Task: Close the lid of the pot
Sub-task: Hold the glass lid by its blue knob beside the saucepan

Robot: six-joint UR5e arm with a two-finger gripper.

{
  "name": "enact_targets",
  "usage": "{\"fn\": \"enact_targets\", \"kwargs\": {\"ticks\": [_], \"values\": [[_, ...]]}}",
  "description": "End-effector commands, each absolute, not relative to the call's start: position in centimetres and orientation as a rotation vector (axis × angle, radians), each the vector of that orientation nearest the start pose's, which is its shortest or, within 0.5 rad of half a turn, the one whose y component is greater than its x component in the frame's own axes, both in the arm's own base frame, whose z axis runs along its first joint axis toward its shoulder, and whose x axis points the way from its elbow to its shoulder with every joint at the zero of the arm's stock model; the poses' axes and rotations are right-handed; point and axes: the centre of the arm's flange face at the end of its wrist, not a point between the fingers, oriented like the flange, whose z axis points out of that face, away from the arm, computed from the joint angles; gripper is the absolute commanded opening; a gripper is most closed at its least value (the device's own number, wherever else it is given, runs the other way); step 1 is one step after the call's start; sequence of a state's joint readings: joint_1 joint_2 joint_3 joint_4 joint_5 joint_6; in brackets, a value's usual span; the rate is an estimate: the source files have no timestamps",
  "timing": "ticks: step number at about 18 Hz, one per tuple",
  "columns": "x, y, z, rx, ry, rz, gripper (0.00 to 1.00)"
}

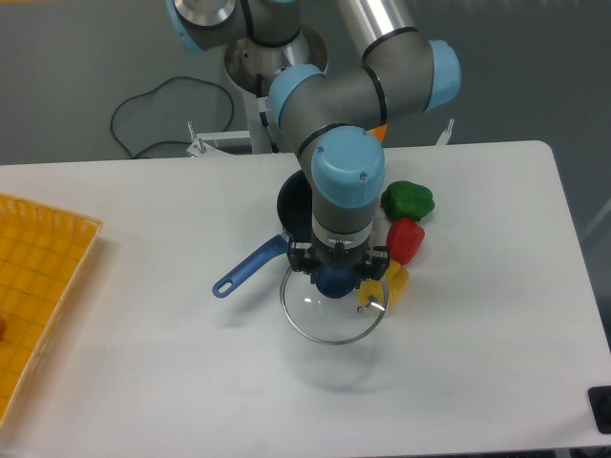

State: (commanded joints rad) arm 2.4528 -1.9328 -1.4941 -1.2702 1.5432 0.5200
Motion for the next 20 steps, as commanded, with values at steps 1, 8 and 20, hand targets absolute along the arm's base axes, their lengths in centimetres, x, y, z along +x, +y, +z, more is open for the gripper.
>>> {"fn": "enact_targets", "kwargs": {"ticks": [1, 8, 20], "values": [[-39.8, 50.4, 35.2, -3.061, -0.560, -0.017, 0.40], [-39.7, 49.3, 35.8, -3.077, -0.568, -0.041, 0.40], [-39.2, 47.9, 36.9, -3.121, -0.464, -0.068, 0.40]]}}
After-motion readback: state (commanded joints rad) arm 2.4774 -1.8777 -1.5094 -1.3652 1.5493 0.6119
